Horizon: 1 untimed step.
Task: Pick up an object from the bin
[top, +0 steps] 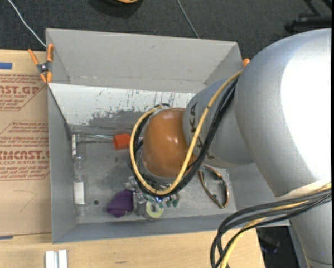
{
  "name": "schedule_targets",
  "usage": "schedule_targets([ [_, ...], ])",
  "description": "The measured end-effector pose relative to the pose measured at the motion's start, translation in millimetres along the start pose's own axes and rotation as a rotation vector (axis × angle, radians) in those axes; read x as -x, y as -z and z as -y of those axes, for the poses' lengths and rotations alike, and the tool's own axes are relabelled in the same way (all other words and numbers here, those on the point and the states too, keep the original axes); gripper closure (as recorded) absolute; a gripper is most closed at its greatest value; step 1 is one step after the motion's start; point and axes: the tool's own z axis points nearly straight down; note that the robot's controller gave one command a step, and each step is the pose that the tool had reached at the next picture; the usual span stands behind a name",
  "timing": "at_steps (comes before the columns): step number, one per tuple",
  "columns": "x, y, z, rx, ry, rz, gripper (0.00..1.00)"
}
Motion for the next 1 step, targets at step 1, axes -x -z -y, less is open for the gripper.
schedule_targets([
  [1,23.4,175.5,6.0,-0.002,0.071,0.016,1.0],
])
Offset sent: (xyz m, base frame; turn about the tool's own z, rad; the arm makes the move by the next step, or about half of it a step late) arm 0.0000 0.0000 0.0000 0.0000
